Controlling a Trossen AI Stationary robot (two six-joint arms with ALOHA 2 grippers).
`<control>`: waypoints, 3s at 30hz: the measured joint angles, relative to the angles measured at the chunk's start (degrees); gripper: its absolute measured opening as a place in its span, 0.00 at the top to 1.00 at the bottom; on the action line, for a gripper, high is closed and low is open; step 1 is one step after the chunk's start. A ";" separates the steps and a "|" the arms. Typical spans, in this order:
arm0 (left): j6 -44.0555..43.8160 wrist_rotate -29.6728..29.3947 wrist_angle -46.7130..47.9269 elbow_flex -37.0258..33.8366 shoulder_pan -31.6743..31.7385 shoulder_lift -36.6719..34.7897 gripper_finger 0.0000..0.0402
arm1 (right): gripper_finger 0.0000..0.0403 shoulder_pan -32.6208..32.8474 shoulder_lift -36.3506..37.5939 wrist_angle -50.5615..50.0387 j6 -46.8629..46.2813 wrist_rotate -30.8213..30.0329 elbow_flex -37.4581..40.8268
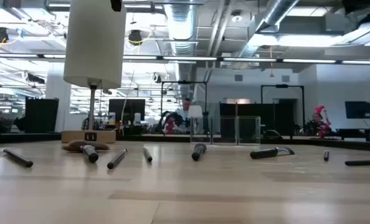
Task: Put items in baskets/containers
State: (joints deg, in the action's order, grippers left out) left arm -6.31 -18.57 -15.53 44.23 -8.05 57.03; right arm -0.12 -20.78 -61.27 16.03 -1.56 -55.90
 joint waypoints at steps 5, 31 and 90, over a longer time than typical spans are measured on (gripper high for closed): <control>0.00 -0.01 0.00 -0.02 0.00 -0.01 0.94 | 1.00 -0.02 0.00 0.00 0.00 0.01 -0.02; 0.00 -0.01 0.00 -0.01 0.01 -0.01 0.94 | 1.00 -0.01 0.00 0.01 -0.01 0.01 -0.01; 0.00 -0.02 -2.79 -0.01 0.23 -0.02 0.94 | 1.00 -0.01 -0.01 0.43 -0.01 -0.05 -0.01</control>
State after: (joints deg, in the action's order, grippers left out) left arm -6.31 -18.59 -18.32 44.22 -7.82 57.01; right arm -0.14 -20.78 -60.84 16.03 -1.61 -55.91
